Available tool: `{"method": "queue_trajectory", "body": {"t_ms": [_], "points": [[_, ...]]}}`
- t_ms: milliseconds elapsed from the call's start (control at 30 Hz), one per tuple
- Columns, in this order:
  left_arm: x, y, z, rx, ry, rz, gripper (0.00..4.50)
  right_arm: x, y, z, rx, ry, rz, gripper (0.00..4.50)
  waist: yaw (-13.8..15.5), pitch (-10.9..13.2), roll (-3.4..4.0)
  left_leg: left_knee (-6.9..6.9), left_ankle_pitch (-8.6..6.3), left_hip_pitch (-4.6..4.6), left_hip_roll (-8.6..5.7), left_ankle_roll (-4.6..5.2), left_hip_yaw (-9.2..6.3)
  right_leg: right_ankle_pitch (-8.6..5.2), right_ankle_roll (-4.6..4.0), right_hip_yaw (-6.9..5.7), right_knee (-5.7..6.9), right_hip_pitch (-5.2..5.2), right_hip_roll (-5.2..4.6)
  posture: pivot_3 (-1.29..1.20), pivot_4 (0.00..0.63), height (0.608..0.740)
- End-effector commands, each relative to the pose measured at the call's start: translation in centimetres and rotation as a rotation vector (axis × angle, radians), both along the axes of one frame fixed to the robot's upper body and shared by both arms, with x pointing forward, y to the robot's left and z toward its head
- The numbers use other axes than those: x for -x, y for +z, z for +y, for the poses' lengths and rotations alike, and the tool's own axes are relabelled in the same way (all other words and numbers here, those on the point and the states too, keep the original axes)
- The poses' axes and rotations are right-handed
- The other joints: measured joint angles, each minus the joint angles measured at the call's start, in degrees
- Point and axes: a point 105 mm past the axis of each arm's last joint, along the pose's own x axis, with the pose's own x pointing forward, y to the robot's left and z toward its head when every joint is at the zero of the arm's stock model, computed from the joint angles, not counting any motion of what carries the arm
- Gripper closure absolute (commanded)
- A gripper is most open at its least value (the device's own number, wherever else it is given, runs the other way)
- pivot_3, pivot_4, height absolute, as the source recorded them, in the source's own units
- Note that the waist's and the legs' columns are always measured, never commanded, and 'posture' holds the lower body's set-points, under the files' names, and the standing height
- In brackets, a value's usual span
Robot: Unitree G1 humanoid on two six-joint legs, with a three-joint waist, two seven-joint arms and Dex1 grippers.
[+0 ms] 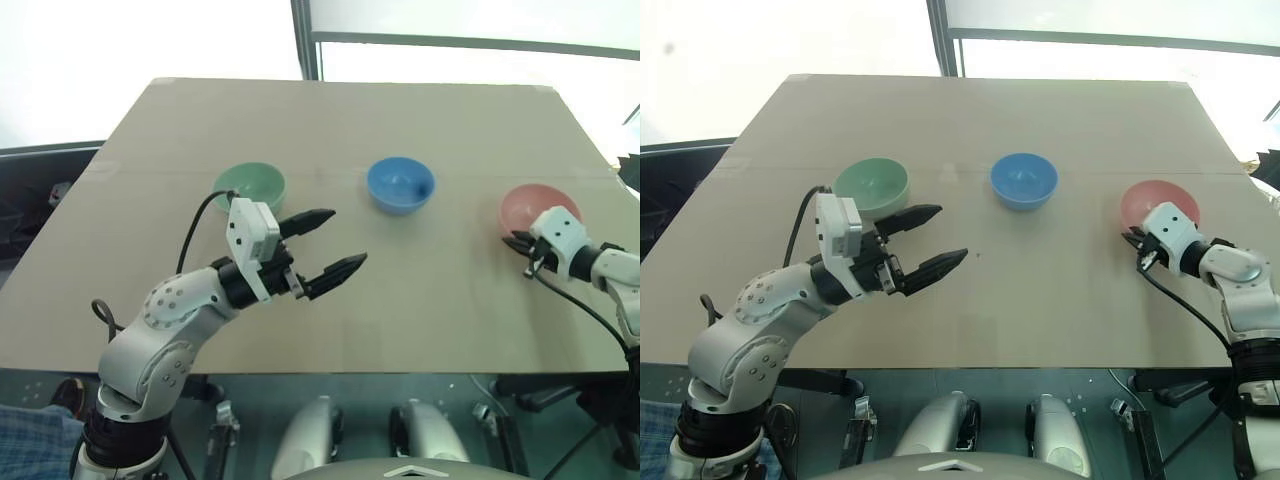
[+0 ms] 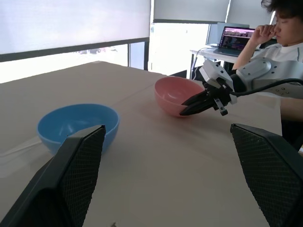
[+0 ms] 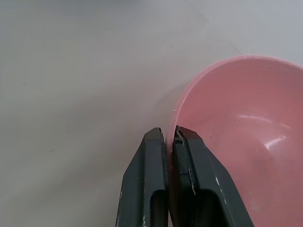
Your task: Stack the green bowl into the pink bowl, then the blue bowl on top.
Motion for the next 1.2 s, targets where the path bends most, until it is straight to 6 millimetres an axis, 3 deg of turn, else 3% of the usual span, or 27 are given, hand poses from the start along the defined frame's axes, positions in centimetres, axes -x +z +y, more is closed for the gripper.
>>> {"method": "queue_trajectory", "body": {"t_ms": [33, 167, 433, 767, 800, 833, 900, 1167, 1200], "points": [[-0.1, 0.0, -0.1, -0.012, -0.013, 0.058, 0.00, 0.5, 2.1, 1.8, -0.018, 0.079, -0.051, 4.46, 0.0, 0.0, -0.01, 0.00, 0.00, 0.00, 0.00, 0.00, 0.00, 0.00, 0.00, 0.00, 0.00, 0.00, 0.00, 0.00, 0.150, 0.740], [-1.2, 0.5, 0.5, -0.012, 0.050, 0.044, 0.00, 1.5, 2.9, 5.1, -0.035, 0.196, -0.050, 4.46, -0.1, 0.0, 0.00, 0.00, 0.00, 0.00, 0.01, 0.01, 0.00, 0.00, 0.00, 0.00, 0.01, 0.00, 0.02, 0.00, 0.150, 0.740], [-2.8, 1.4, 1.1, -0.028, 0.137, -0.030, 0.00, 5.4, 2.9, 14.5, -0.112, 0.508, 0.009, 4.46, 0.0, 0.0, -0.02, 0.00, -0.01, -0.01, 0.03, 0.00, -0.05, 0.00, 0.00, 0.00, -0.01, -0.03, 0.04, 0.00, 0.150, 0.740], [-3.4, 4.3, 2.1, 0.044, 0.189, -0.095, 0.00, 7.4, 1.4, 21.4, -0.062, 0.699, 0.067, 4.46, -0.2, 0.0, -0.06, 0.02, 0.00, -0.03, 0.00, -0.02, -0.08, 0.00, 0.00, -0.03, 0.00, -0.09, 0.02, 0.00, 0.150, 0.740], [-3.2, 4.4, 2.3, 0.047, 0.194, -0.095, 0.00, 7.1, 1.5, 21.8, -0.066, 0.698, 0.071, 4.12, 0.0, 0.0, -0.07, 0.00, 0.01, -0.04, 0.00, -0.03, -0.09, 0.00, 0.00, -0.03, 0.01, -0.11, 0.04, 0.00, 0.150, 0.740], [-3.0, 4.2, 2.6, 0.041, 0.201, -0.087, 0.00, 6.9, 1.6, 22.0, -0.069, 0.697, 0.076, 4.12, 0.0, 0.0, -0.08, 0.00, 0.01, -0.05, 0.00, -0.03, -0.10, 0.00, 0.00, -0.04, 0.01, -0.11, 0.04, 0.00, 0.150, 0.740], [-2.6, 3.9, 3.0, 0.034, 0.209, -0.075, 0.00, 6.8, 1.5, 22.1, -0.071, 0.705, 0.103, 3.49, -0.1, 0.0, -0.08, 0.01, 0.01, -0.06, -0.03, -0.03, -0.10, 0.00, 0.00, -0.03, 0.00, -0.11, 0.02, 0.00, 0.150, 0.740], [-2.1, 3.9, 3.3, 0.042, 0.217, -0.067, 0.00, 7.2, 2.8, 21.6, -0.096, 0.727, 0.146, 0.29, 0.0, 0.0, -0.13, 0.03, 0.00, -0.04, -0.06, -0.03, -0.16, 0.00, 0.00, -0.08, 0.00, -0.11, -0.03, 0.00, 0.150, 0.740], [-2.1, 3.9, 3.3, 0.043, 0.218, -0.066, 0.00, 7.4, 3.2, 21.3, -0.105, 0.731, 0.159, 0.14, 0.0, 0.1, -0.13, 0.02, 0.00, -0.04, -0.06, -0.03, -0.16, 0.00, 0.00, -0.08, 0.00, -0.11, -0.03, 0.00, 0.150, 0.740]]}}
